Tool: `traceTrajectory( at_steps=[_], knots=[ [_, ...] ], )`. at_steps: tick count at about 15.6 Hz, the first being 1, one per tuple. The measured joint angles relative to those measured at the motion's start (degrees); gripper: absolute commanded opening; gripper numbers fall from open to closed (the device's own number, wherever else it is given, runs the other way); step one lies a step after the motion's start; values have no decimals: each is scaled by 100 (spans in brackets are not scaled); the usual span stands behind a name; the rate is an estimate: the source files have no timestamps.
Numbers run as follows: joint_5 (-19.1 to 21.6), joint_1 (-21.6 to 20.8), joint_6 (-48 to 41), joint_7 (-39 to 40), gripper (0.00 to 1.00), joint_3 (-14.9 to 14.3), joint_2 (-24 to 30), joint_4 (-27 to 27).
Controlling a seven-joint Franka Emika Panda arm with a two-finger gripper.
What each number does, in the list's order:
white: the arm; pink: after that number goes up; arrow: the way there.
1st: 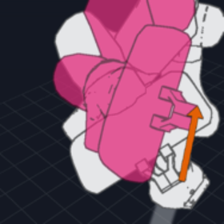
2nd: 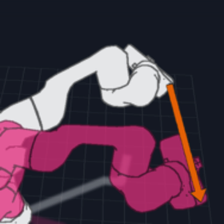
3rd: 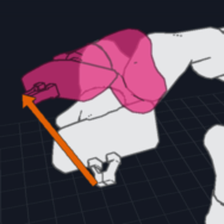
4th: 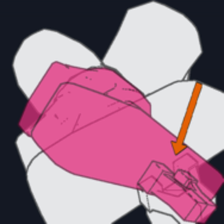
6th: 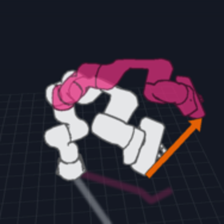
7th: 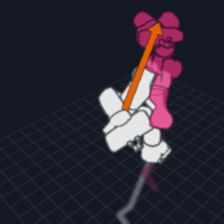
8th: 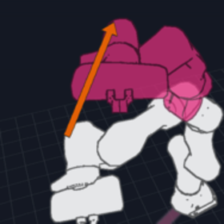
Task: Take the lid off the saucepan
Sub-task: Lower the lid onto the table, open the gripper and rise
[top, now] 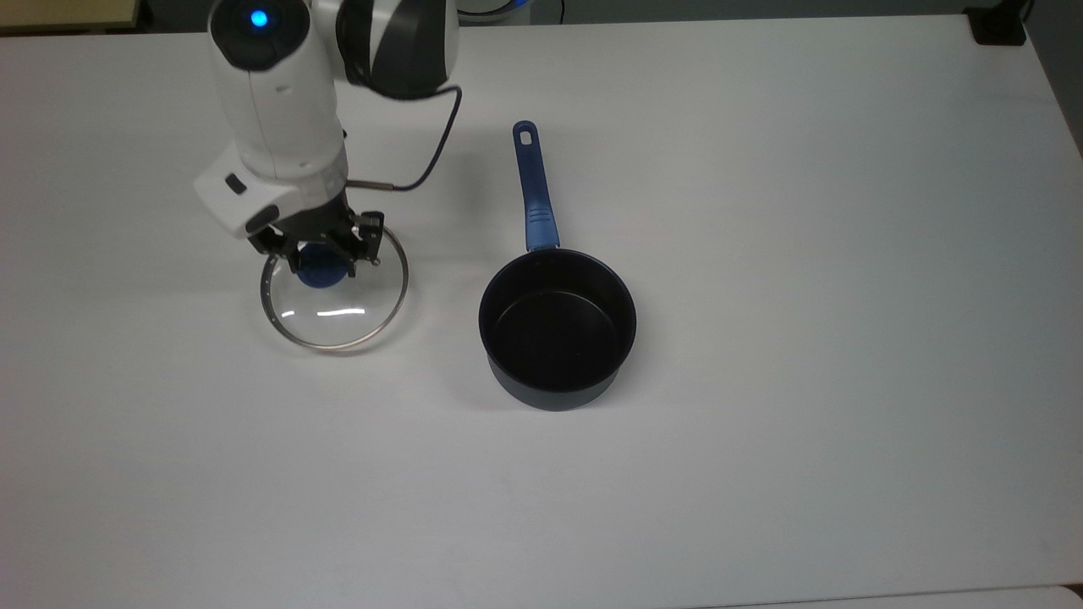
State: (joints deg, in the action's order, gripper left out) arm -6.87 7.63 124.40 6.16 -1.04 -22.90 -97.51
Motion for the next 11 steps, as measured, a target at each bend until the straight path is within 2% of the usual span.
traceTrajectory(
  at_steps=[1, 2, 3, 8, 11],
  knots=[
    [-21, 0, 113, -1, 41, 0, -71, -21],
    [-40, 1, 208, -5, 79, 0, -138, -28],
    [-54, 4, 309, -8, 100, 0, -199, -26],
    [-57, -7, 312, -12, 100, 4, -108, 17],
    [-57, -204, -258, -249, 100, 32, 252, 140]
  ],
)
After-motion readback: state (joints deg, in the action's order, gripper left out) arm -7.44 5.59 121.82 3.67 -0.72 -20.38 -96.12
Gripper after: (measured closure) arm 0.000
